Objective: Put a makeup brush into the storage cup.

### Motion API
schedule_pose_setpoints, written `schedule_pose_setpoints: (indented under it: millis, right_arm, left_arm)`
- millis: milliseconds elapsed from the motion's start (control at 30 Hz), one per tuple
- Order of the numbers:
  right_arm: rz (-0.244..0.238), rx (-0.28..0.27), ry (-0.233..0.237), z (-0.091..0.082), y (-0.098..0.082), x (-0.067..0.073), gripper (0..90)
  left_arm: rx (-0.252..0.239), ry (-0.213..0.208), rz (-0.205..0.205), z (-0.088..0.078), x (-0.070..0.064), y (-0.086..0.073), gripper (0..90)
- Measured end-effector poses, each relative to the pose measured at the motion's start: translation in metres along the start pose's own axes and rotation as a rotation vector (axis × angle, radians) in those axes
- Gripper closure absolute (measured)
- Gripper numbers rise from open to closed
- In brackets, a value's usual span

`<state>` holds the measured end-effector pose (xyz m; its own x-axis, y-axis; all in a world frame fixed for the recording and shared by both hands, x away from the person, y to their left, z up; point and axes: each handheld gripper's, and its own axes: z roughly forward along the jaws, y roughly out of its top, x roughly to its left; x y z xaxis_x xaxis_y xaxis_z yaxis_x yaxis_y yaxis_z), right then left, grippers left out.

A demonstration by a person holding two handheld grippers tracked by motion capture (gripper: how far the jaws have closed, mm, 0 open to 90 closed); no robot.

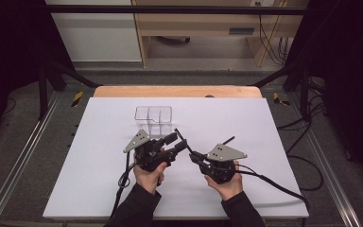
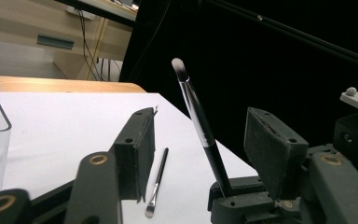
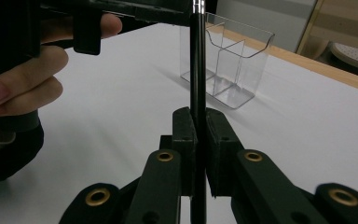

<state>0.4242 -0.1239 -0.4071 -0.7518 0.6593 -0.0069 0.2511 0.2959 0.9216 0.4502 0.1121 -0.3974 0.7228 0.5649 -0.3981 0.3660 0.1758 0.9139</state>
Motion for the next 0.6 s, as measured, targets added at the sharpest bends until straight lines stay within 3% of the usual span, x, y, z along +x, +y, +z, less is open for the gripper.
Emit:
schedule_pose_setpoints:
  millis: [600]
  right_arm:
    - [0.005, -0.005, 0.003, 0.0019, -0.0001, 0.0025, 84.0]
  left_arm:
    - [-0.017, -0.007, -0.041, 0.0019, -0.0022, -0.0013, 67.6]
